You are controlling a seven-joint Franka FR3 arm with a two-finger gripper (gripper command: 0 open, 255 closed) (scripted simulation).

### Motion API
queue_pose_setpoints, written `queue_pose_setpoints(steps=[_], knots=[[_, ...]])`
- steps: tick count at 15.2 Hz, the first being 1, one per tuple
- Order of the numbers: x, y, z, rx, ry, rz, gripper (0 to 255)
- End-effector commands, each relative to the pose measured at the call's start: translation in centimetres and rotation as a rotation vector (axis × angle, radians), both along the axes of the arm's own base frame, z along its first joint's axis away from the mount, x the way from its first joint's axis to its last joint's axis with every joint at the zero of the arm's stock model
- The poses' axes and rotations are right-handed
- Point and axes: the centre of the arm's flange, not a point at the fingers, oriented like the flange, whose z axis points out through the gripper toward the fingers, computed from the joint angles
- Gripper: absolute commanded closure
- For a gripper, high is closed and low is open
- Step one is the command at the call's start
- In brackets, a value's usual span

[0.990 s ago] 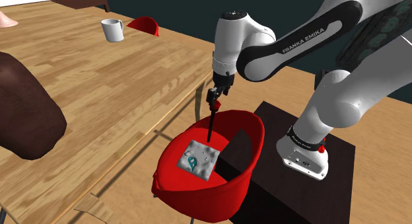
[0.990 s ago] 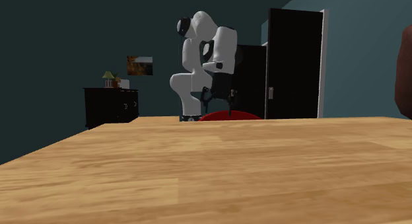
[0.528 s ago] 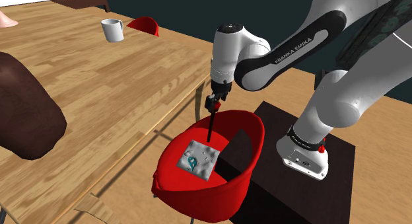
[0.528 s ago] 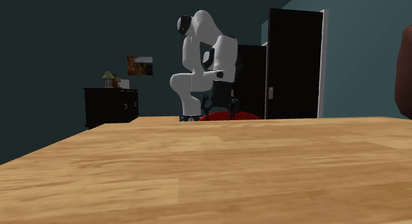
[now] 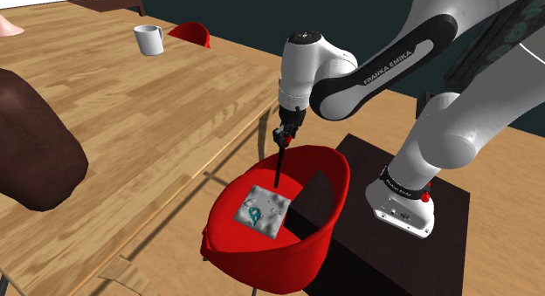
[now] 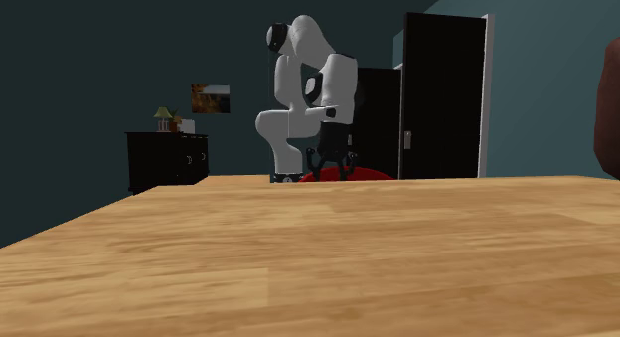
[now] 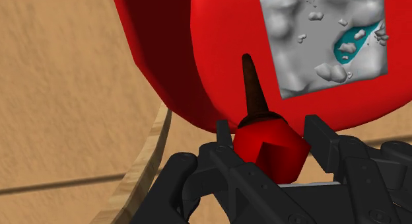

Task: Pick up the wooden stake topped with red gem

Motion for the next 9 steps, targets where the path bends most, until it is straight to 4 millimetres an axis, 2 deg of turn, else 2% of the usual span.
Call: queue_pose_setpoints(steps=[1, 2, 9], knots=[[0.0, 0.0, 0.0, 0.0, 0.001, 0.0, 255], [0.0, 0.1, 0.0, 0.0, 0.001, 0.0, 255], [0.0, 0.1, 3.7, 0.0, 0.001, 0.0, 255]])
